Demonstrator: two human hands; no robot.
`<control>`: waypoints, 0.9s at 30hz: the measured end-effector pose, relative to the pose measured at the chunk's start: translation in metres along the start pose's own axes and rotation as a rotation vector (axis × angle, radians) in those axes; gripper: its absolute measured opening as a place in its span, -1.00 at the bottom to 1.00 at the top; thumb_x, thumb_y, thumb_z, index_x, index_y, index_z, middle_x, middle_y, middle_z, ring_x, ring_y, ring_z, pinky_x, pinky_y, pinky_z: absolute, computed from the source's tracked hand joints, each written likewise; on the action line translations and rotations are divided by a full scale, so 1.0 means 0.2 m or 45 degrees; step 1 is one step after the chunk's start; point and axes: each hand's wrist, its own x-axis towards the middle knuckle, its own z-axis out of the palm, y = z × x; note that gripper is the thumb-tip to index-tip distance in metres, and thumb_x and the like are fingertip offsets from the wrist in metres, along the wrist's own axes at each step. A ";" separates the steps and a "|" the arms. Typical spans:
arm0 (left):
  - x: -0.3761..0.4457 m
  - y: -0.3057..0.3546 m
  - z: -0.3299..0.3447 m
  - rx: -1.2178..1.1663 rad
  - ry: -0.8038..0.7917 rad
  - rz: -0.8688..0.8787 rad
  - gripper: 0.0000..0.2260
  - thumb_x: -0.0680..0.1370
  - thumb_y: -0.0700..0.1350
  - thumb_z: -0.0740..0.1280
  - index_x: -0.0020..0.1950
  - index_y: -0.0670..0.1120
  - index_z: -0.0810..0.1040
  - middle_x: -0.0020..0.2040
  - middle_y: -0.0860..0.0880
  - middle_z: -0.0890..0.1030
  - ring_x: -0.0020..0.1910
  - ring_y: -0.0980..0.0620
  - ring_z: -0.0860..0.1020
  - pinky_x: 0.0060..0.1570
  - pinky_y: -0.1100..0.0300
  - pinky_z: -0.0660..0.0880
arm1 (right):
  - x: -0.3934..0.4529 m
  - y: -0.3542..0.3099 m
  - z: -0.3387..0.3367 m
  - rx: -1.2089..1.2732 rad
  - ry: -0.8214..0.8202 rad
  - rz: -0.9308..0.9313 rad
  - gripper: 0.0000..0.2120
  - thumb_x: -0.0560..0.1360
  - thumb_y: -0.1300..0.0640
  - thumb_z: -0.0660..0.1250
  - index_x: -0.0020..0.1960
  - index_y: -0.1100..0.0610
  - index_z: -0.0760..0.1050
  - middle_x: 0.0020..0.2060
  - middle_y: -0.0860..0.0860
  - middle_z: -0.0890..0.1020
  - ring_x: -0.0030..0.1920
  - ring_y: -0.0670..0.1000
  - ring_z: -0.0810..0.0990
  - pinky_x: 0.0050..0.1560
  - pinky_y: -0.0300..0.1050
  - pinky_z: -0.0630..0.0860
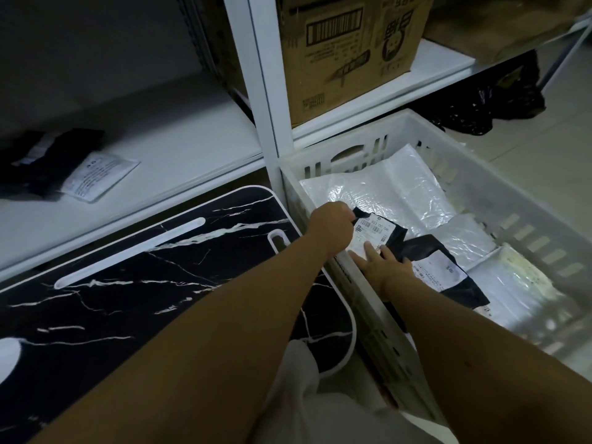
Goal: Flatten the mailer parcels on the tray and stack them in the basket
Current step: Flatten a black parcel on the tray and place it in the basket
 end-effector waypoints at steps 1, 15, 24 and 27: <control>0.00 -0.01 0.00 -0.026 -0.003 0.005 -0.74 0.55 -0.37 0.19 0.19 -0.31 0.55 0.18 -0.21 0.56 0.17 -0.15 0.51 0.20 0.02 0.44 | 0.01 0.00 0.00 -0.011 -0.024 0.014 -0.24 0.59 -0.07 0.21 0.53 -0.23 -0.28 0.56 -0.01 -0.25 0.55 0.17 -0.23 0.45 0.36 -0.01; -0.15 -0.14 -0.22 -0.441 0.123 -0.151 -0.69 0.58 -0.32 0.15 0.26 -0.16 0.54 0.24 -0.10 0.55 0.21 -0.08 0.51 0.25 0.07 0.44 | -0.11 -0.19 -0.56 0.171 0.574 0.134 -0.61 0.56 0.18 0.11 0.37 0.04 0.37 0.26 0.12 0.45 0.24 0.19 0.43 0.05 0.02 0.41; -0.38 -0.45 -0.57 -0.308 0.366 -0.264 -0.76 0.57 -0.27 0.19 0.16 -0.23 0.57 0.14 -0.17 0.59 0.16 -0.14 0.52 0.18 0.09 0.44 | -0.23 -0.82 -0.86 -0.032 0.555 -0.269 -0.72 0.60 0.13 0.14 0.24 0.13 0.50 0.21 0.16 0.57 0.18 0.17 0.53 0.08 -0.07 0.43; -0.45 -0.71 -0.68 -0.214 0.426 -0.404 -0.78 0.55 -0.26 0.20 0.12 -0.25 0.57 0.11 -0.19 0.59 0.14 -0.18 0.53 0.13 0.05 0.46 | -0.21 -1.06 -0.90 -0.061 0.573 -0.343 -0.72 0.57 0.17 0.15 0.22 0.11 0.53 0.22 0.14 0.56 0.20 0.17 0.51 0.06 -0.10 0.40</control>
